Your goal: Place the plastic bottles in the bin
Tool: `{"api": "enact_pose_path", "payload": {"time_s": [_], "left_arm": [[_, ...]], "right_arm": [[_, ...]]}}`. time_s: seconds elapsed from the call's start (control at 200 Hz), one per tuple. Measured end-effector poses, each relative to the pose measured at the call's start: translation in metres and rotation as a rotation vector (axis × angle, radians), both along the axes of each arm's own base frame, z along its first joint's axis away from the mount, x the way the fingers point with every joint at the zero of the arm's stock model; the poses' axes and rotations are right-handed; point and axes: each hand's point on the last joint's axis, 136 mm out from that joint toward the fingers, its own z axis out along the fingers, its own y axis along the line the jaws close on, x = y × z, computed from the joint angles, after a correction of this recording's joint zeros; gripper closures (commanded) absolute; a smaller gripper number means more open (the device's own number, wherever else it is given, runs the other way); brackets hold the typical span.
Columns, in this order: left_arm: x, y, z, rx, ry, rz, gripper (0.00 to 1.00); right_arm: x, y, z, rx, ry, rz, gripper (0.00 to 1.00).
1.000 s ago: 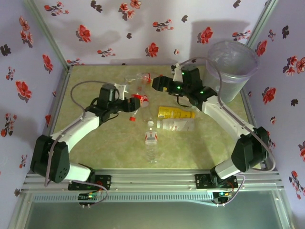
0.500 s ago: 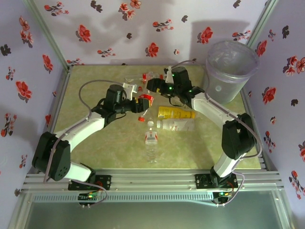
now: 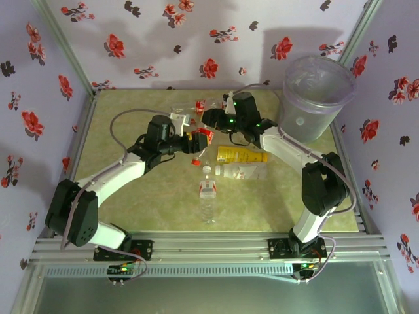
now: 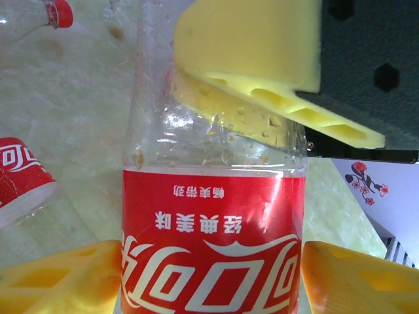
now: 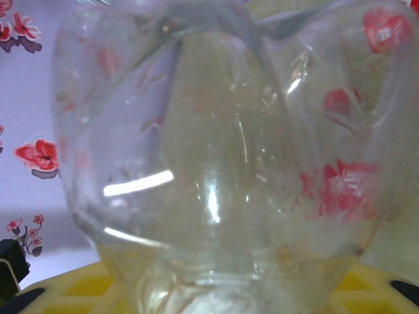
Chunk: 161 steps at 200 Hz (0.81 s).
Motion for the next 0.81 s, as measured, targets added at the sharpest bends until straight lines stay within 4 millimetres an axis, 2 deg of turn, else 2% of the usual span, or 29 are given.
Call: {"api": "enact_pose_path", "payload": {"time_s": [0.13,0.265,0.365,0.47,0.565,0.63,0.74,0.805], "left_arm": [[0.003,-0.002,0.007,-0.023,-0.021,0.004,0.01],[0.003,-0.001,0.013,-0.034,-0.040,0.005,0.00],[-0.005,0.006,0.019,-0.042,-0.055,0.011,0.00],[-0.014,0.018,0.028,-0.039,-0.072,0.041,0.00],[-0.016,0.030,0.030,-0.013,-0.064,0.091,0.00],[-0.014,0.037,0.018,0.020,-0.021,0.135,0.00],[-0.013,0.047,-0.018,0.093,0.106,0.205,0.02],[-0.012,0.051,-0.037,0.123,0.176,0.237,0.04]], "right_arm": [[0.003,-0.001,0.008,-0.022,-0.028,-0.003,0.52],[0.013,-0.009,0.024,-0.052,-0.079,-0.020,0.53],[0.026,-0.031,0.035,-0.100,-0.121,-0.064,0.53],[0.043,-0.074,0.060,-0.169,-0.189,-0.154,0.54],[0.055,-0.123,0.101,-0.234,-0.291,-0.267,0.56],[0.058,-0.158,0.132,-0.278,-0.367,-0.355,0.56],[0.056,-0.215,0.183,-0.349,-0.488,-0.515,0.56],[0.054,-0.244,0.205,-0.387,-0.541,-0.603,0.57]]}}
